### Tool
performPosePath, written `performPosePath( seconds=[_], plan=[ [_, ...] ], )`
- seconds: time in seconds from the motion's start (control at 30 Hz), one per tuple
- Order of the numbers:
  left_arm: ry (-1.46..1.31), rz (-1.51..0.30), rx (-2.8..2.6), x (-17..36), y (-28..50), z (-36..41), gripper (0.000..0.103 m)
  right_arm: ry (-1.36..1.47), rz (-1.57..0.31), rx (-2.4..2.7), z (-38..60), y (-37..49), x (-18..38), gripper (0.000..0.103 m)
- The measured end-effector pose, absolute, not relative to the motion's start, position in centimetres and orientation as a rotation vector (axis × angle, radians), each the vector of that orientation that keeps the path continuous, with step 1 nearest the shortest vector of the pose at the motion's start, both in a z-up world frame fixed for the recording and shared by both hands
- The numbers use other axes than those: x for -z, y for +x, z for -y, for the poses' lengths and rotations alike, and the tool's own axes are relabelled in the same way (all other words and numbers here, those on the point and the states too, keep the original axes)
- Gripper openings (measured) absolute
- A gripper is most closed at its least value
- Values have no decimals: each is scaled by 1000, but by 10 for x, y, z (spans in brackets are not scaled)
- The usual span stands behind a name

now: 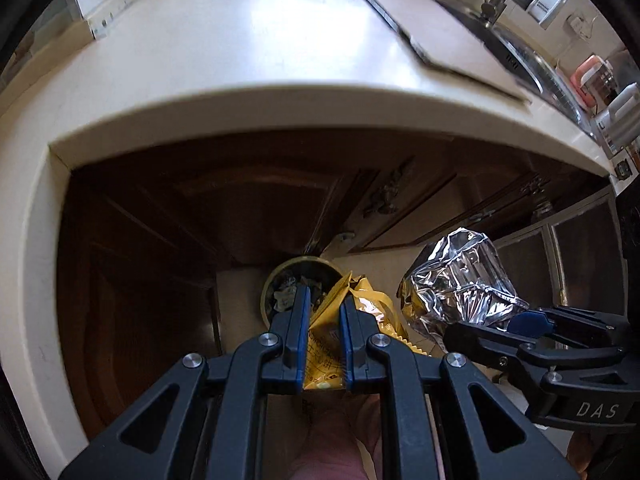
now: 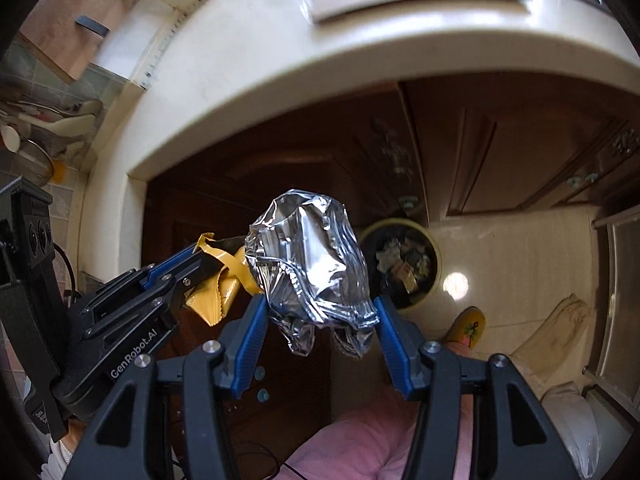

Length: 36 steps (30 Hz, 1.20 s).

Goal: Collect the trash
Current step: 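Carry the cracker packet and foil ball down over the floor trash bin, then open both tools to drop the packet and foil into the bin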

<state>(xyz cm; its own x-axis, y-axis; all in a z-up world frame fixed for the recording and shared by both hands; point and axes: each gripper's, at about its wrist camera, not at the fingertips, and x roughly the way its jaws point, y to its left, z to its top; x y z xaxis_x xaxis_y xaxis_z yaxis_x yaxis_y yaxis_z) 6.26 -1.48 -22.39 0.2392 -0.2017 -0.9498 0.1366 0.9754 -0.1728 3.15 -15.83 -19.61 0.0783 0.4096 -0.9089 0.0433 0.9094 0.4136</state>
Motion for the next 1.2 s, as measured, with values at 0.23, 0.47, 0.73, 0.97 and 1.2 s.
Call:
performPosePath(
  seconds=[0.23, 0.47, 0.73, 0.97, 1.2],
  plan=[
    [-62, -1360, 206, 300, 62, 21, 11, 364, -1556, -261, 159, 30, 266, 54],
    [-110, -1397, 173, 381, 65, 25, 11, 313, -1610, -263, 162, 31, 346, 55],
    [-137, -1434, 136, 468, 65, 38, 11, 268, -1642, -266, 161, 31, 434, 55],
    [-130, -1453, 133, 522, 67, 38, 13, 244, -1661, -244, 158, 43, 490, 56],
    [-145, -1450, 109, 545, 73, 27, 54, 257, -1682, -232, 155, 50, 517, 57]
  ],
)
